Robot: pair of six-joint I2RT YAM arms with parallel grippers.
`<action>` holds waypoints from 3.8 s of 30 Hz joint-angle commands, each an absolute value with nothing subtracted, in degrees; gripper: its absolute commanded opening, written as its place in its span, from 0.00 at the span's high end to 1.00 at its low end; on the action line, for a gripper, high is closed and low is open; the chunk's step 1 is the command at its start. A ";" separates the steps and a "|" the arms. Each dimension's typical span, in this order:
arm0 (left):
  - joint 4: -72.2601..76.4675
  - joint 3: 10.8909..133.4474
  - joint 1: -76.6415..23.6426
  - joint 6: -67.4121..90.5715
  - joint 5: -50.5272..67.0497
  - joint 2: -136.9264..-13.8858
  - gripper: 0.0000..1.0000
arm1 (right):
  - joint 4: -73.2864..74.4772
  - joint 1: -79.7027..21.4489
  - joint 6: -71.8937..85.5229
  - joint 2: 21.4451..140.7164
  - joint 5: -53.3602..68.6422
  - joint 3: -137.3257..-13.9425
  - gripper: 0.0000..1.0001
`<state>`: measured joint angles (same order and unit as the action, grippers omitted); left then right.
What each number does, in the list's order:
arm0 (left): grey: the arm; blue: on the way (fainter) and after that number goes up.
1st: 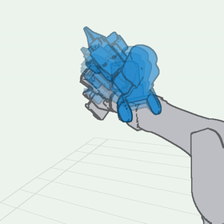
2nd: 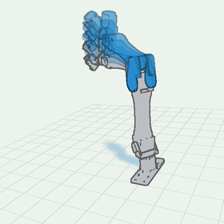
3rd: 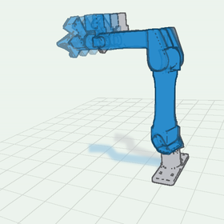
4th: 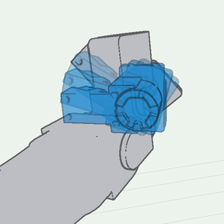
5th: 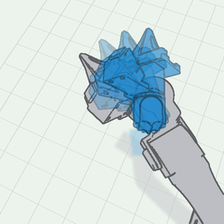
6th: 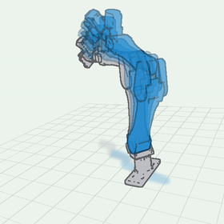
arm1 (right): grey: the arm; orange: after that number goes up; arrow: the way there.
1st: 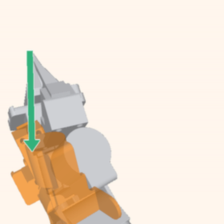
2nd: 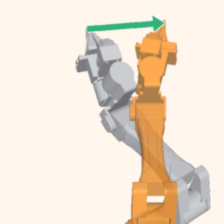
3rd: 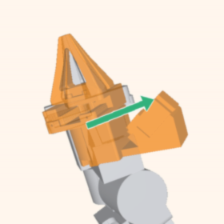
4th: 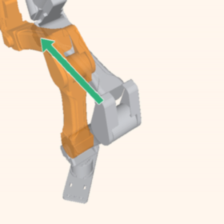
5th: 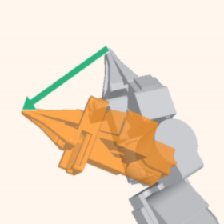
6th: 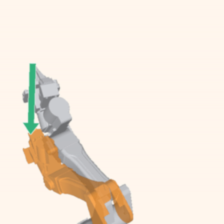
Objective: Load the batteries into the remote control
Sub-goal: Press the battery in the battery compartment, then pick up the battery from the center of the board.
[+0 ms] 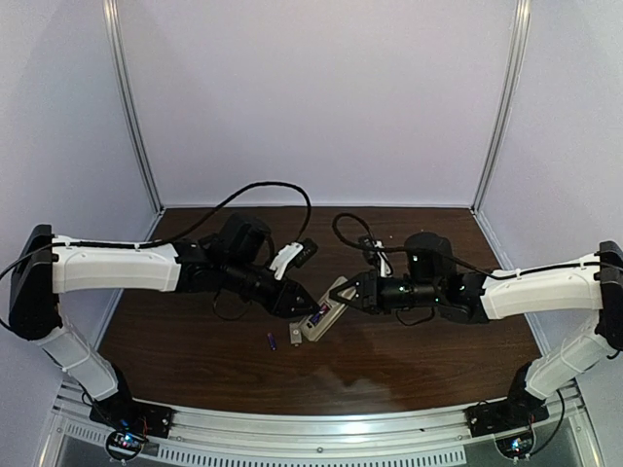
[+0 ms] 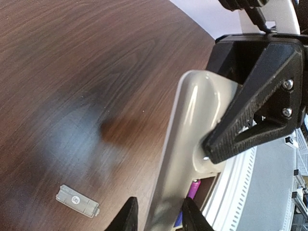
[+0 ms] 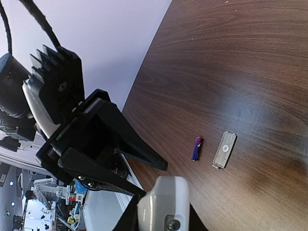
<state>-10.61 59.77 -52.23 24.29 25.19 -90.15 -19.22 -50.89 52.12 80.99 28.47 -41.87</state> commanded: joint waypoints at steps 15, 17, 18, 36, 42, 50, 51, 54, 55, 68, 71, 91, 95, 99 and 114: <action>-4.12 52.58 -49.92 21.30 18.78 -81.30 0.38 | -20.85 -50.19 52.39 78.16 32.29 -42.21 1.00; -2.29 51.38 -50.01 20.74 19.67 -79.75 0.38 | -21.21 -50.19 52.23 78.21 32.82 -42.23 1.00; -2.41 51.14 -50.01 20.15 19.44 -79.26 0.36 | -21.15 -50.24 52.17 78.18 32.89 -42.27 1.00; -22.97 45.44 -47.21 25.68 8.21 -77.66 0.42 | -26.56 -42.72 50.15 73.37 37.70 -34.81 1.00; -19.87 43.23 -47.26 28.10 11.39 -79.89 0.45 | -29.29 -42.63 48.67 72.51 39.81 -32.95 1.00; -26.08 49.14 -47.34 9.03 13.40 -81.04 0.36 | -24.29 -42.63 44.36 70.84 40.32 -33.48 1.00; -28.35 50.81 -47.41 4.73 13.22 -81.79 0.35 | -23.65 -42.59 44.24 70.58 40.08 -33.52 1.00; -34.82 55.09 -49.55 -7.84 8.57 -83.81 0.34 | -23.28 -42.09 44.61 69.76 39.93 -33.21 1.00; -35.08 55.94 -50.47 -10.19 6.83 -83.84 0.34 | -23.15 -41.83 44.72 69.31 39.86 -33.10 1.00; -44.47 65.80 -52.30 -37.01 4.09 -96.04 0.34 | -22.81 -39.58 46.48 65.84 40.88 -31.89 1.00; -44.08 67.00 -51.60 -38.87 3.20 -97.91 0.35 | -22.63 -39.35 46.58 65.18 41.04 -31.50 1.00; -43.35 70.92 -51.67 -43.09 6.07 -106.33 0.46 | -23.51 -37.77 47.70 63.86 41.90 -29.32 1.00; -42.98 71.10 -51.79 -43.39 6.04 -107.03 0.46 | -23.41 -37.55 47.84 63.90 42.01 -29.35 1.00; -42.74 71.67 -51.91 -43.37 6.07 -107.86 0.48 | -23.15 -37.29 47.64 64.08 42.18 -29.37 1.00; -40.65 68.79 -52.50 -41.85 6.18 -108.46 0.67 | -22.31 -36.91 47.91 63.47 41.84 -29.17 1.00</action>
